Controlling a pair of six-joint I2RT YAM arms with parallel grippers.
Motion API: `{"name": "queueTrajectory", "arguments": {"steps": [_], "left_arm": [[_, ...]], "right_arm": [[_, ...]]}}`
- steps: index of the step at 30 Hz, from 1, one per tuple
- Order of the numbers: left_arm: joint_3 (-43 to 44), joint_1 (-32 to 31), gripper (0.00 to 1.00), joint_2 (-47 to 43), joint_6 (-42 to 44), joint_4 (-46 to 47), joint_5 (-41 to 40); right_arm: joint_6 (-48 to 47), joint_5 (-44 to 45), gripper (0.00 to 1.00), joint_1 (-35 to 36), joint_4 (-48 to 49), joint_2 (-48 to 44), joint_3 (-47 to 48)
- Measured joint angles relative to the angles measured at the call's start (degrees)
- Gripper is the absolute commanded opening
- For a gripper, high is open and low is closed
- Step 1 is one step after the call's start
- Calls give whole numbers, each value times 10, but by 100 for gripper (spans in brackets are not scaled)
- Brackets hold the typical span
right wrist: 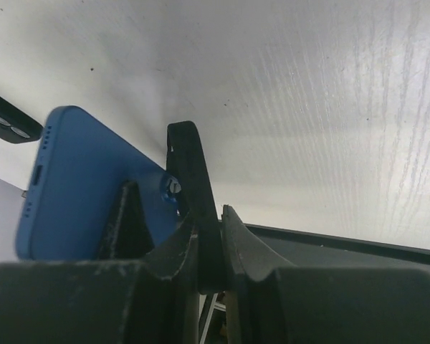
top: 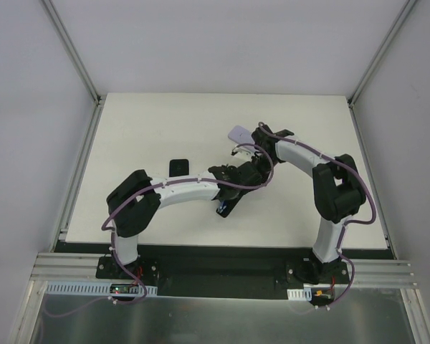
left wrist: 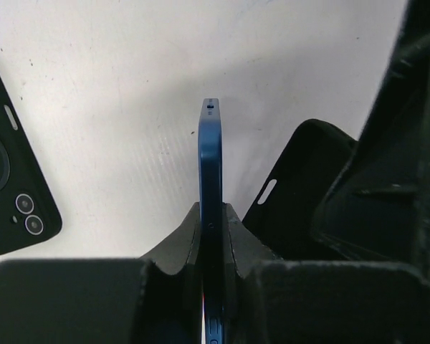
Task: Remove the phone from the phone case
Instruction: Remove the phone case from the phone, then place the phone case at the center of the board.
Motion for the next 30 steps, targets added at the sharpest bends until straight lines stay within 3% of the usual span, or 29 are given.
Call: {"name": "queueTrajectory", "arguments": {"steps": [8,16,23,30], "left_arm": [[-18,58,0,-78,-4,-47,63],[-23,172,0,-183,5,-56,131],[-62,309,0,-239,21,-77,150],[-64,372,0,-231,23,-156,47]], "right_arm": [[-55,44,1,-9,-16,-24,-2],[-141,143,2,-41,-6,-176,-21],[-172,114,1,-200,59,-258,-128],[-150,91,2,-310,170,-346,-260]]}}
